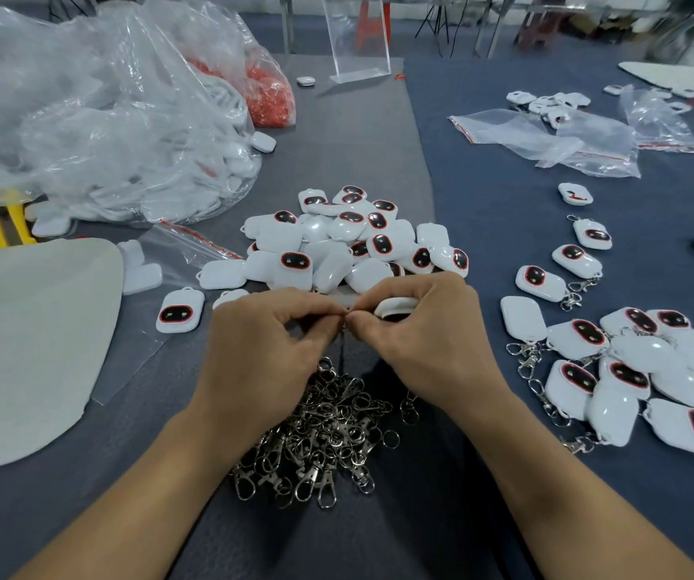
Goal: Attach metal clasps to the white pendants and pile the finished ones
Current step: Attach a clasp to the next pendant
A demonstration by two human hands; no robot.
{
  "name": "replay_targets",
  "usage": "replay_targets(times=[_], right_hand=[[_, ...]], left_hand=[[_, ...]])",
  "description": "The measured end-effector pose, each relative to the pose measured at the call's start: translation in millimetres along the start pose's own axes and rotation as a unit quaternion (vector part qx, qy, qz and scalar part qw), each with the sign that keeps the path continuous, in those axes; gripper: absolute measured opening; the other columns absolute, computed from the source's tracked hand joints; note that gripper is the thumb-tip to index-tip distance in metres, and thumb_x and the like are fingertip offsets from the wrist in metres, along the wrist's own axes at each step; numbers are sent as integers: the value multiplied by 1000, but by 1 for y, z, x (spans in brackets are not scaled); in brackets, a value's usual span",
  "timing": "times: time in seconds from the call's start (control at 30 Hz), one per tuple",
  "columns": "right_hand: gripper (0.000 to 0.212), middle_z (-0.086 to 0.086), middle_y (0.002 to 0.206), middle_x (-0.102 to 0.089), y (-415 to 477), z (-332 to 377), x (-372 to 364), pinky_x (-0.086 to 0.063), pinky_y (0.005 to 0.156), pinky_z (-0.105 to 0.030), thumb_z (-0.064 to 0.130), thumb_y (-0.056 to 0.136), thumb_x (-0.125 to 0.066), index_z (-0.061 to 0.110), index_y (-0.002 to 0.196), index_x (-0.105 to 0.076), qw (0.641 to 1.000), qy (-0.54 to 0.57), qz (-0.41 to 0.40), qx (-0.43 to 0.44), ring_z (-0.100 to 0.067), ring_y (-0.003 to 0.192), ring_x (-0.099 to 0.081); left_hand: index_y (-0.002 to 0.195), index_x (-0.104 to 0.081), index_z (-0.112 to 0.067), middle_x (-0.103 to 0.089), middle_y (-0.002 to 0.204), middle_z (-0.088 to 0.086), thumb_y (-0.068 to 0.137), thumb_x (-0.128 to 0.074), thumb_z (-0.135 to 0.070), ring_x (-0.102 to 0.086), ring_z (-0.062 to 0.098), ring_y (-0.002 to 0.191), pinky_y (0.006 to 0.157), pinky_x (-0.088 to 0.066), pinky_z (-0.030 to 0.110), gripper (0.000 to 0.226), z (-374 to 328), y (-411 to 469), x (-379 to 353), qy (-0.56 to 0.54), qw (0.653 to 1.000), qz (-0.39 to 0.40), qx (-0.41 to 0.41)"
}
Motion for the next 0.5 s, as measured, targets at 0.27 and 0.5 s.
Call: replay_targets(times=[0.27, 0.5], right_hand=[[19, 8, 58, -70, 1, -8, -4, -44, 45, -14, 20, 75, -82, 37, 69, -77, 999, 31, 18, -39, 0, 48, -58], [2, -2, 61, -71, 5, -13, -6, -51, 57, -31, 19, 70, -80, 19, 69, -79, 980, 176, 18, -92, -11, 58, -61]], left_hand=[[85, -76, -45, -72, 81, -33, 78, -81, -2, -70, -9, 76, 69, -48, 4, 44, -3, 2, -2, -60, 998, 8, 12], [85, -82, -30, -79, 82, -7, 75, -83, 3, -77, 12, 79, 74, -61, 23, 35, 12, 5, -10, -195, 975, 38, 104]])
Point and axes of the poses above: each hand's wrist, its own y-axis towards the middle knuckle, its own x-axis out of the back of the hand, z = x × y, the point moved 4 cm from there along y, towards the middle knuckle
